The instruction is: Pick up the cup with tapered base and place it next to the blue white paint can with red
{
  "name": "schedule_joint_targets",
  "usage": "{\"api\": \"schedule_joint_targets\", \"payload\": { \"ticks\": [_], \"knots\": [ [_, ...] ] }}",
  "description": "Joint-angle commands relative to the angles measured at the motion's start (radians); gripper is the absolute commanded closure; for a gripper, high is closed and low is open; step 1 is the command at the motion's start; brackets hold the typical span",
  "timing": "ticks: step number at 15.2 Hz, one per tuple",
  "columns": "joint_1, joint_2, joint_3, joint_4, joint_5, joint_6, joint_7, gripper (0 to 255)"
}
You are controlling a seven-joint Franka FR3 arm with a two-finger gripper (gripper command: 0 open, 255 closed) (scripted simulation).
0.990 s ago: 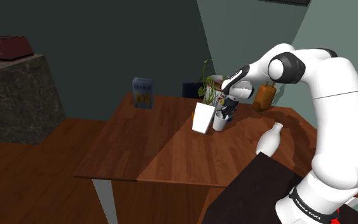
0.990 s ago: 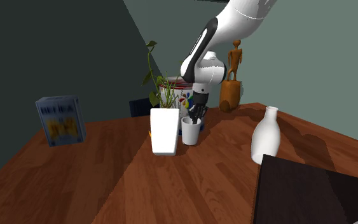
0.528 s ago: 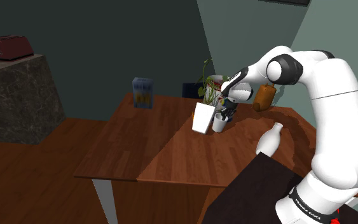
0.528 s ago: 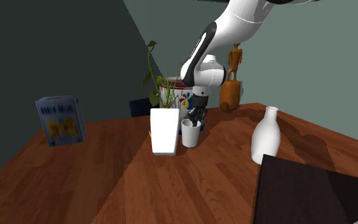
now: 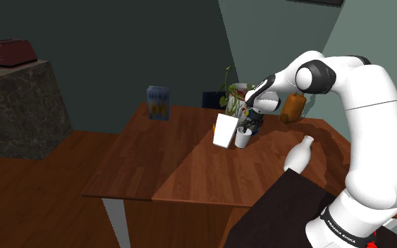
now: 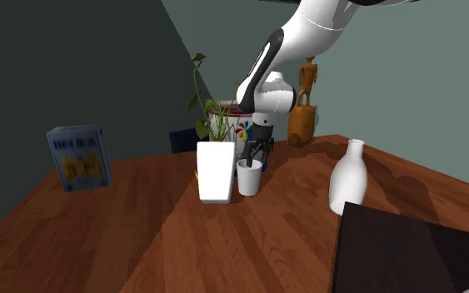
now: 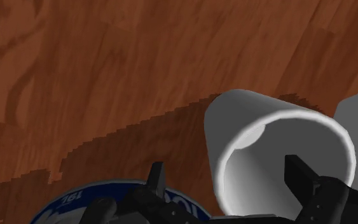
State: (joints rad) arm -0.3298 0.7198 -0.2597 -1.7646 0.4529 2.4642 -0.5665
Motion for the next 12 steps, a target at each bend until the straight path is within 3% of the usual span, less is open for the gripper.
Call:
{"api": "schedule_joint_targets", "payload": {
  "ticks": [1,4,12],
  "knots": [
    [0.005,-0.027,-0.009,-0.009,-0.009,-0.018,0.005,0],
    [0.017,-0.099,-0.035,-0.027,-0.037,-0.072,0.022,0],
    [0.017,-0.099,-0.034,-0.027,-0.038,-0.072,0.022,0]
  ]
}}
